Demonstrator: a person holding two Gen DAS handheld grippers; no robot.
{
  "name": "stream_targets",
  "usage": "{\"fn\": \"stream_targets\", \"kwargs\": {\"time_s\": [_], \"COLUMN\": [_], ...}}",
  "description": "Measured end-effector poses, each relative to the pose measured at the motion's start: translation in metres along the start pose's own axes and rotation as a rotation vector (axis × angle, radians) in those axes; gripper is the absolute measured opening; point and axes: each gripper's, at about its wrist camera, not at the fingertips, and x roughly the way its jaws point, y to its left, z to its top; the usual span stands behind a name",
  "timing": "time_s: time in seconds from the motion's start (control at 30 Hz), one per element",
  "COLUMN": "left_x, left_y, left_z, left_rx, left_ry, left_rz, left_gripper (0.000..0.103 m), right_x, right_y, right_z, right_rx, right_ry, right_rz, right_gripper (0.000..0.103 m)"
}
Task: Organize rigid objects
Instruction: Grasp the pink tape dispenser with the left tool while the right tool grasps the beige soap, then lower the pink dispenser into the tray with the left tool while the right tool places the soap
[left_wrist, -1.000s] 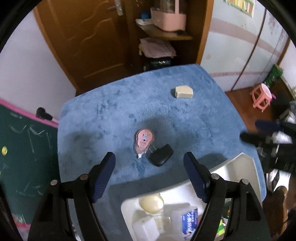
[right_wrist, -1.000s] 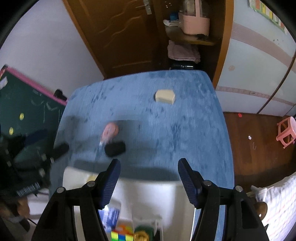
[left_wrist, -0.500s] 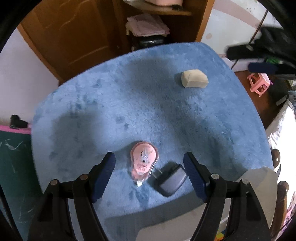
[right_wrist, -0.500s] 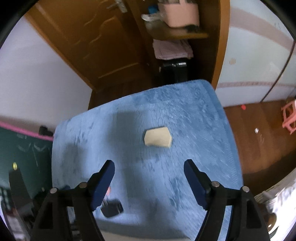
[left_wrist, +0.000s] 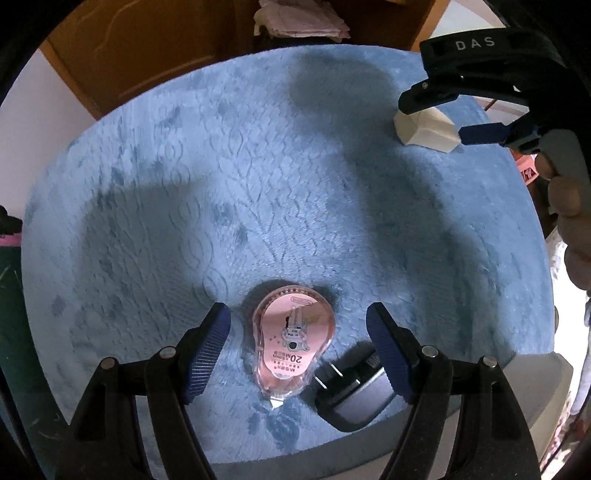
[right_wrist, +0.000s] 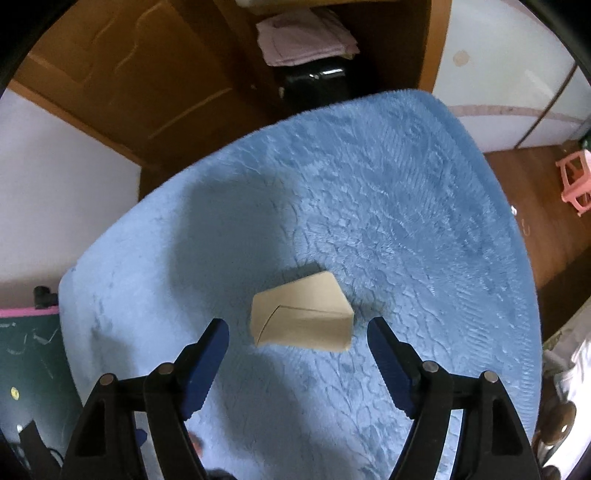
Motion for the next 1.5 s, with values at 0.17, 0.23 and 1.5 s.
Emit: {"fn": "stream_targets", "kwargs": {"time_s": [0.17,0.23,1.5], "left_x": [0.008,0.011,-0.134], "left_y": [-0.001,-0.003,-0.033], "left_z": [-0.001,-0.001,-0.05], "left_rx": [-0.003,-0.002,-0.013], "left_ry": [0.019,0.028,-0.185], "left_rz": [-0.001,0.002,0.046], "left_gripper": [0.079,0.079,0.053], "right_x": [0.014,0.02,-0.149], "right_y": [0.005,0.009,0.023], "right_z": [0.002,0.001,-0.122], "right_rx": [0.039,0.045,-0.19], "right_ry": [0.017,0.023,-0.168], "right_rz": [-0.03,-0.065,0.084], "right_gripper": [0.078,0.078,0.062]}}
